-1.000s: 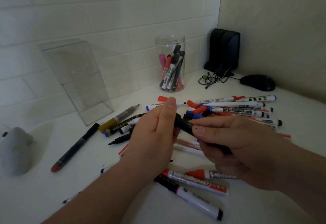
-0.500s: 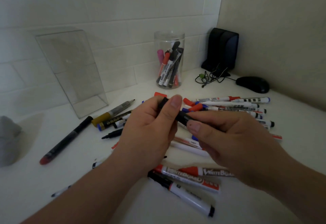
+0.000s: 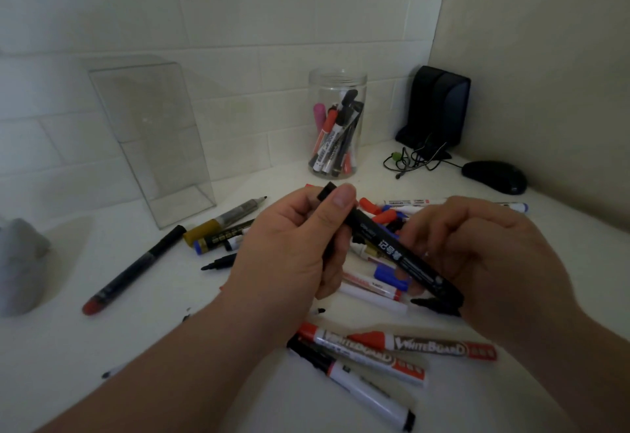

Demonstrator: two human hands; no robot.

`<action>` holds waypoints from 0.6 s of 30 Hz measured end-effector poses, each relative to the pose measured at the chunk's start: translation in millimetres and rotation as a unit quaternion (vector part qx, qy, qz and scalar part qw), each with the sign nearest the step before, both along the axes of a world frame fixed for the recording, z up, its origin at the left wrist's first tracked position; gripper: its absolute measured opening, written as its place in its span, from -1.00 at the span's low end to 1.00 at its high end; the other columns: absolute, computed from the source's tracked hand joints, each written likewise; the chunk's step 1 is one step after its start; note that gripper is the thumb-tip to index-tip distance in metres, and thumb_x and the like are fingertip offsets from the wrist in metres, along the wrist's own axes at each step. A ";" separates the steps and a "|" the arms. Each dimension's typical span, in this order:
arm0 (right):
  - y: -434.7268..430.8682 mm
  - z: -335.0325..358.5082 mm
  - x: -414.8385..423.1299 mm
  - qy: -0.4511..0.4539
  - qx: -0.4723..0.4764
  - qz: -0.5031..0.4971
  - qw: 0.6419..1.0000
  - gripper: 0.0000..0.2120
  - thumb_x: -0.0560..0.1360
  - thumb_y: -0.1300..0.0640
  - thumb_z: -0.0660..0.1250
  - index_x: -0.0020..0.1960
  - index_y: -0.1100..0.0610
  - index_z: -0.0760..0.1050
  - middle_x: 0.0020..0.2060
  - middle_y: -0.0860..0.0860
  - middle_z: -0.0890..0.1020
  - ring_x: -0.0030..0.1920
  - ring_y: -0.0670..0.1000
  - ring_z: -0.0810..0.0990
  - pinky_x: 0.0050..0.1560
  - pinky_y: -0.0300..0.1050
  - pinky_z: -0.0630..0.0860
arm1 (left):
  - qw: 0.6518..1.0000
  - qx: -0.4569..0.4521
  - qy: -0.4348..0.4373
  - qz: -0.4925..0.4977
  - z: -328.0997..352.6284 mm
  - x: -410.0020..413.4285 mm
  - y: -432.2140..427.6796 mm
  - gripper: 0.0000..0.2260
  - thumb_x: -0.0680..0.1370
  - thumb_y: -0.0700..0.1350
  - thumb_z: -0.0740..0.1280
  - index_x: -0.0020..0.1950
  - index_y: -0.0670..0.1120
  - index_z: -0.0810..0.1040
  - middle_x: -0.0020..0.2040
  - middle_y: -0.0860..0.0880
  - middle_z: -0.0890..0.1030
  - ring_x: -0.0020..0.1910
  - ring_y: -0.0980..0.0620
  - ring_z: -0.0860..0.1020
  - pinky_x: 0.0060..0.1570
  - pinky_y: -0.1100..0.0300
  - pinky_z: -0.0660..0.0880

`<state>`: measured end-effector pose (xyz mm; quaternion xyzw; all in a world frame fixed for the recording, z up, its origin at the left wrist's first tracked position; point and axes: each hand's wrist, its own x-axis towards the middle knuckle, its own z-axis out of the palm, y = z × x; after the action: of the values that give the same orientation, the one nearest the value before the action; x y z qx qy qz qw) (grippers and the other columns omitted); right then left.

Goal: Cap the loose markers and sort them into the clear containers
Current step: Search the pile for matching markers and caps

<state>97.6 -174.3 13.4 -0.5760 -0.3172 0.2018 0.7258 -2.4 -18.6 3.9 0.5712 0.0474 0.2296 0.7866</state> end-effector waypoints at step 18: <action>0.0 0.9 -14.3 -0.086 -0.039 -0.001 0.995 -0.81 0.37 0.07 0.53 -0.03 0.05 0.67 -0.20 0.13 0.72 -0.28 0.20 0.70 -0.38 0.08 0.65 | 0.998 -0.019 0.002 -0.054 -1.8 -2.4 -4.6 -0.68 0.42 0.07 0.40 -0.10 -0.20 0.62 -0.39 -0.20 0.33 -0.53 -0.03 0.13 -0.53 0.17 0.07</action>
<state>83.4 -174.4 14.3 -0.6197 -0.3698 0.1625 0.6729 -4.9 -23.2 2.1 0.5588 0.0225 0.1845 0.8082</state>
